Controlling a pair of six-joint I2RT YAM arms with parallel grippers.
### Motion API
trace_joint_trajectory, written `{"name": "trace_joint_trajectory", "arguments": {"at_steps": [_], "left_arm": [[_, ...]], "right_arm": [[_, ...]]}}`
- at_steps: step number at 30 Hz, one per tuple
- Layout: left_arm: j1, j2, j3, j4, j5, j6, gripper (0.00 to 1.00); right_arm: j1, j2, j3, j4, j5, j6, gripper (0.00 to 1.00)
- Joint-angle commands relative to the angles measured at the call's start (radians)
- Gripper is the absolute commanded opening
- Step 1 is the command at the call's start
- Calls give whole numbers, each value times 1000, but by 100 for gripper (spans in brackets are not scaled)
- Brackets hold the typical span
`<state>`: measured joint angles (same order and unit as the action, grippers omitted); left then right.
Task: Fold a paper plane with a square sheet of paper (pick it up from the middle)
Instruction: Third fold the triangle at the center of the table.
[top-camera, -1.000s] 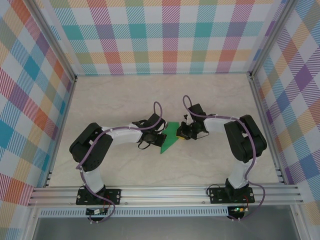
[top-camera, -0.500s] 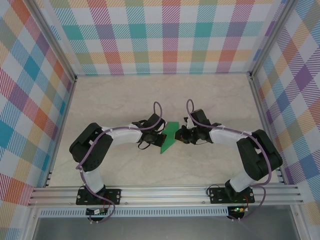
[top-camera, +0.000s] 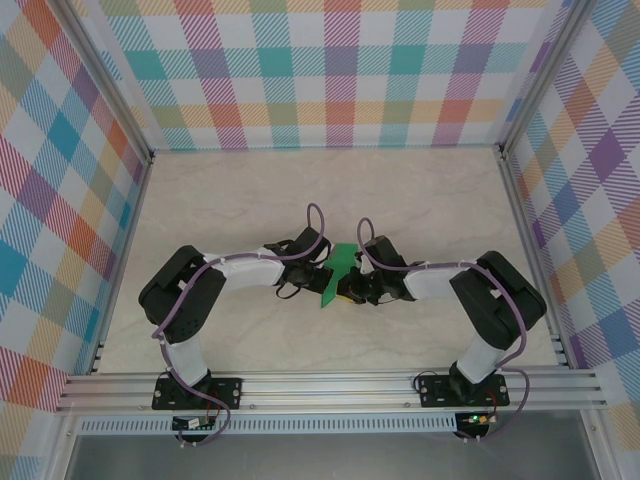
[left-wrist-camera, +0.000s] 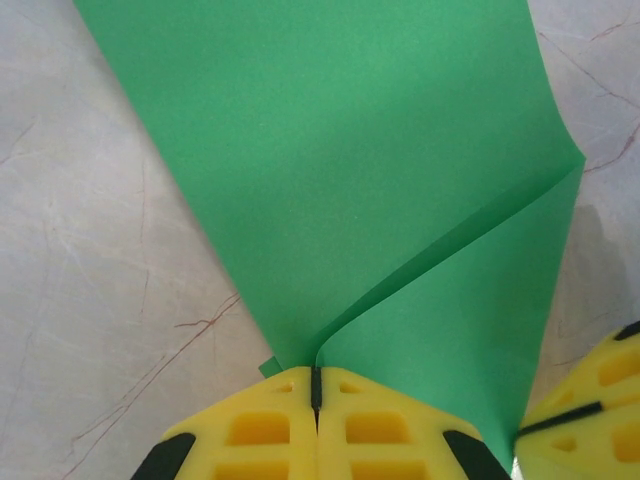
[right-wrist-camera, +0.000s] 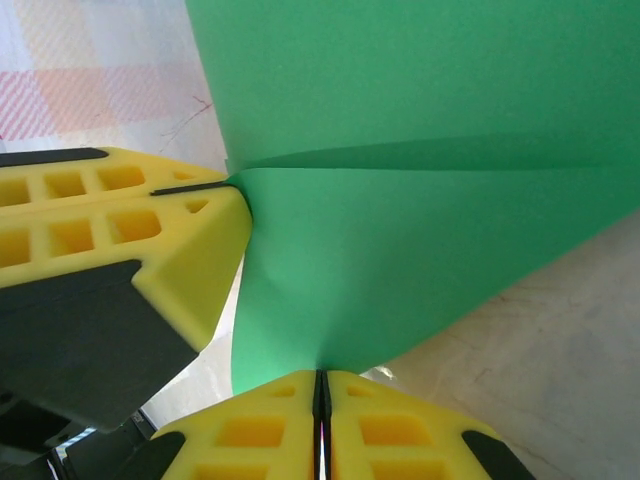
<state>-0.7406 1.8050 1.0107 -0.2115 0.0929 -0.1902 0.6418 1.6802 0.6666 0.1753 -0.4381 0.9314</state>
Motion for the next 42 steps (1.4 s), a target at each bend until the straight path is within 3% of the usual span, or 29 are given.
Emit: {"name": "trace_joint_trajectory", "arguments": {"at_steps": [1, 18, 30, 42], "left_arm": [[11, 52, -26, -28, -13, 0, 0], [11, 57, -28, -31, -18, 3, 0], [11, 57, -26, -33, -23, 0, 0], [12, 61, -33, -29, -25, 3, 0]], "right_arm": [[7, 33, 5, 86, -24, 19, 11], [39, -13, 1, 66, -1, 23, 12], [53, 95, 17, 25, 26, 37, 11], [84, -40, 7, -11, 58, 27, 13]]}}
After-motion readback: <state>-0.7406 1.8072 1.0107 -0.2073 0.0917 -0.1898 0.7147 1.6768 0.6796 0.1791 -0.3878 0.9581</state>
